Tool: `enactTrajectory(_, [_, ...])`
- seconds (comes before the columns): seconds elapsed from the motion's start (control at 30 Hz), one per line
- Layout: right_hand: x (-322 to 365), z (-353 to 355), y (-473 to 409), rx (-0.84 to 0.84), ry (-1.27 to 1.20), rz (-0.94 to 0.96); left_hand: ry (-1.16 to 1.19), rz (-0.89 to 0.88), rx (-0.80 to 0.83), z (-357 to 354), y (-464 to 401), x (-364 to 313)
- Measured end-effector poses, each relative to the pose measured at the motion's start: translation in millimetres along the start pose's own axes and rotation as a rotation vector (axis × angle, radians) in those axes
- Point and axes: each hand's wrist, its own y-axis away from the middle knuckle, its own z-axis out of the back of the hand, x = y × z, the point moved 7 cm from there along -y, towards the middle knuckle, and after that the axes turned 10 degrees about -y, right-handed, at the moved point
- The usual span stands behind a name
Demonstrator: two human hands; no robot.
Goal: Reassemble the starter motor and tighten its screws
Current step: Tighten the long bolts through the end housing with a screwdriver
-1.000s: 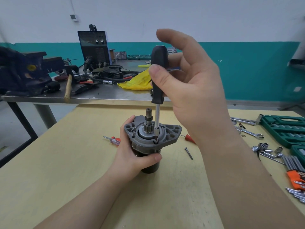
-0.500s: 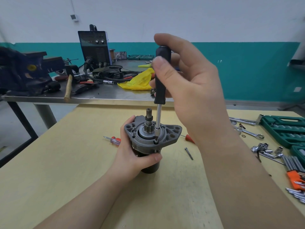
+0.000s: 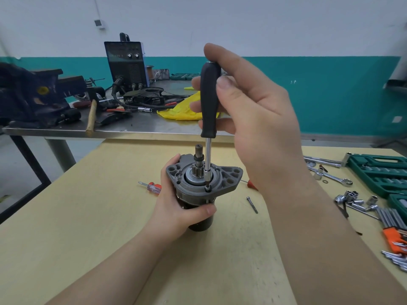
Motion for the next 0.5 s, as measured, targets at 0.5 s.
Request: enactTrajectory(0.5, [4.5, 0.7, 0.0, -0.010, 0.069, 0.045, -0.004, 0.010, -0.003, -0.1, -1.2, 2.0])
